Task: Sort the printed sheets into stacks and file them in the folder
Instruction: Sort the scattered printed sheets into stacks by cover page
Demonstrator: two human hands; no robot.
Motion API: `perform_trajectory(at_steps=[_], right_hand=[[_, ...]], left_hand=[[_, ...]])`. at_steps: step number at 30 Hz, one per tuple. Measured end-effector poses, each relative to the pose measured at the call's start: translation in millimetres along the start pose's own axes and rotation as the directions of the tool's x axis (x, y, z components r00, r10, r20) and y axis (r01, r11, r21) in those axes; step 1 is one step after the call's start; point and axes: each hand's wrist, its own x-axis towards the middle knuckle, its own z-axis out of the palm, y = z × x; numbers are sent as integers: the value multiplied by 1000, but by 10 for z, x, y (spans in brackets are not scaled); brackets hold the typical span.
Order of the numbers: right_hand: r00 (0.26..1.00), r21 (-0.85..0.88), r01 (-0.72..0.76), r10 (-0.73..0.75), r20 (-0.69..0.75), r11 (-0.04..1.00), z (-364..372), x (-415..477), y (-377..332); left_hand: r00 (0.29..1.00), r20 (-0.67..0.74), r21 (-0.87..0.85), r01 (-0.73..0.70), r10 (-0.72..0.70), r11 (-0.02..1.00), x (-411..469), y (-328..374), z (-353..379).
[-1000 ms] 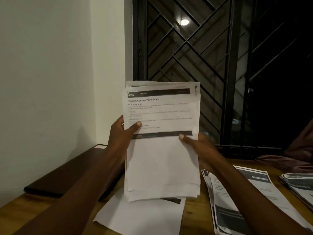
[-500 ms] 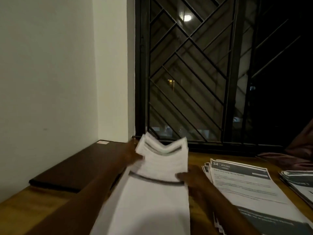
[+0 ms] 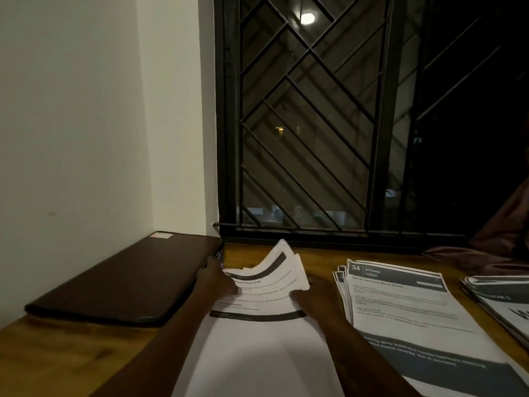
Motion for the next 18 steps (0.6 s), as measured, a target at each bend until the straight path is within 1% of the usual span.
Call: perform_trajectory(at_steps=[2,4,5,8,9,10,11,12,15,16,17,18], right_hand=[[998,95,-37,32,47,995,-35,20,41],[994,247,-83,63,87,965,-58,41,66],[996,318,-77,58,68,945,-67,47,61],[999,435,44,-33,-33,899,-81,45,21],[997,454,67,-47,-57,889,-101,40,-14],[996,480,82,-54,-73,873,-132,34,-60],[995,520,93,-59,-83,849,-168,48,-103],[994,566,108,-75,-81,818,-222,67,-158],[987,684,153,-148,-67,714,-404,90,-421],[977,699,201,-188,-95,687,-465,92,-539],[961,701,266,-238,-139,662,-527,85,-673],[937,693,337,-298,-182,637,-595,69,-832]], left_hand=[[999,-1,-34,51,-51,998,132,-126,-5],[996,-3,-84,90,-91,992,210,-243,-2],[997,-9,-117,71,-72,991,199,-259,-1],[999,-49,-313,-13,-2,950,-4,-199,-29],[998,-46,-403,-61,46,913,-69,-165,-35],[997,-21,-512,-69,68,856,-129,-127,-93],[996,12,-626,-64,91,777,-188,-75,-176],[991,49,-696,-56,125,716,-272,34,-298],[959,105,-794,-79,264,602,-456,414,-694],[946,79,-812,-121,313,571,-514,558,-807],[938,16,-818,-187,347,543,-596,736,-911],[929,-92,-797,-284,359,532,-623,867,-1002]])
